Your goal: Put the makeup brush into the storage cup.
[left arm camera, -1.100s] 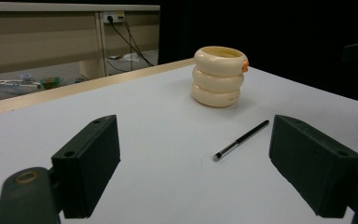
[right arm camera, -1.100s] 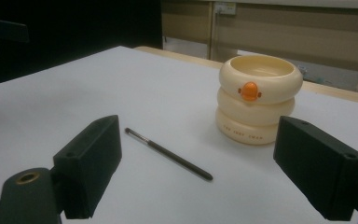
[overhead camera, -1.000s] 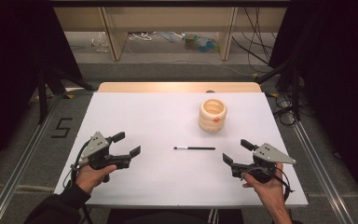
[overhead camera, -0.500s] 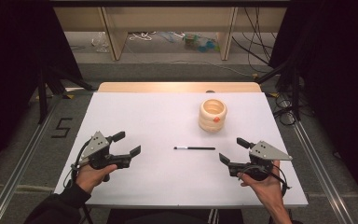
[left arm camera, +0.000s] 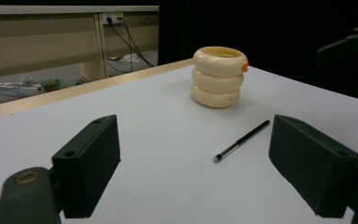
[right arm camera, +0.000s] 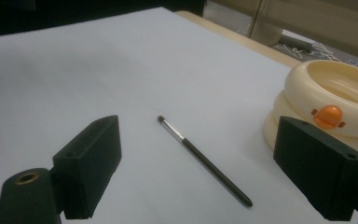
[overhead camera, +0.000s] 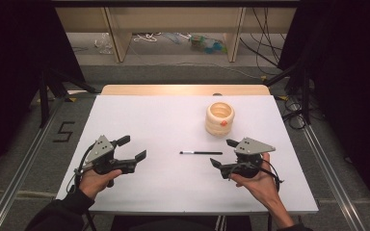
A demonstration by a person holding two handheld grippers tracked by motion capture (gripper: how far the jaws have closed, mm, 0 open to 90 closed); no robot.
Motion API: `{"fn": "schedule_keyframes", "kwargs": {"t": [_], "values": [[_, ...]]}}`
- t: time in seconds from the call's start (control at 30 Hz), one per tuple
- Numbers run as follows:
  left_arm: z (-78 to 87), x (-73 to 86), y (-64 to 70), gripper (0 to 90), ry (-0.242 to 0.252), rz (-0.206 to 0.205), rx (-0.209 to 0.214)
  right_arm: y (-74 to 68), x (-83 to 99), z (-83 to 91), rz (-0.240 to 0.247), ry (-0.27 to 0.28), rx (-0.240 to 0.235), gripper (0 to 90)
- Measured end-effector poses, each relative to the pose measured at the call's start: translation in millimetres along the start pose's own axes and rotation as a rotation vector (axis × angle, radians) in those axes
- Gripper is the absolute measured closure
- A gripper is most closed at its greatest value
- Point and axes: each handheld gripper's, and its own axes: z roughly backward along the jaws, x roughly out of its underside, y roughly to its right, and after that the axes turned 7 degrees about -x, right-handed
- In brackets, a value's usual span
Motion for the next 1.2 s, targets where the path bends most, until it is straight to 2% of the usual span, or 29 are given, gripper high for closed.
{"fn": "schedule_keyframes", "kwargs": {"t": [0.27, 0.4, 0.63, 0.67, 0.73, 0.8, 0.83, 0.97, 1.0, 1.1, 1.2], "values": [[-0.4, 0.1, -0.1, 16.1, -0.006, 0.000, 0.000, 6.8, -16.6, -17.3, 0.038, -0.093, -0.045, 17.8], [-1.5, 0.2, -0.5, 16.1, -0.010, -0.005, 0.005, 11.0, -22.2, -25.1, 0.031, -0.139, -0.074, 18.4], [-2.2, 0.6, -1.0, 16.1, -0.017, -0.009, 0.005, 19.2, -30.3, -45.3, 0.025, -0.230, -0.092, 19.0], [-2.4, 0.7, -0.8, 16.1, -0.017, -0.001, 0.004, 20.2, -31.6, -48.0, 0.037, -0.232, -0.095, 19.8], [-3.0, 0.7, -1.0, 16.1, -0.016, -0.004, 0.006, 21.7, -33.9, -54.2, 0.027, -0.241, -0.103, 19.9], [-3.3, 1.4, -0.5, 16.1, -0.022, 0.002, 0.007, 24.6, -35.9, -59.3, 0.026, -0.278, -0.121, 19.9], [-3.1, 1.5, -0.7, 16.1, -0.023, 0.000, 0.007, 25.8, -35.3, -63.4, 0.029, -0.276, -0.119, 20.0], [-4.2, 1.6, -1.2, 16.1, -0.014, 0.005, 0.014, 31.0, -36.3, -74.9, 0.039, -0.335, -0.127, 21.1], [-3.4, 1.5, -0.9, 16.1, -0.025, 0.002, 0.007, 31.1, -36.8, -75.9, 0.032, -0.351, -0.125, 21.1], [-4.4, 1.4, -1.1, 16.1, -0.012, 0.006, 0.015, 33.0, -39.0, -83.3, 0.027, -0.378, -0.128, 22.1], [-3.5, 1.1, -1.1, 16.1, -0.021, -0.011, 0.011, 34.5, -39.6, -92.1, 0.028, -0.392, -0.134, 22.4]]}}
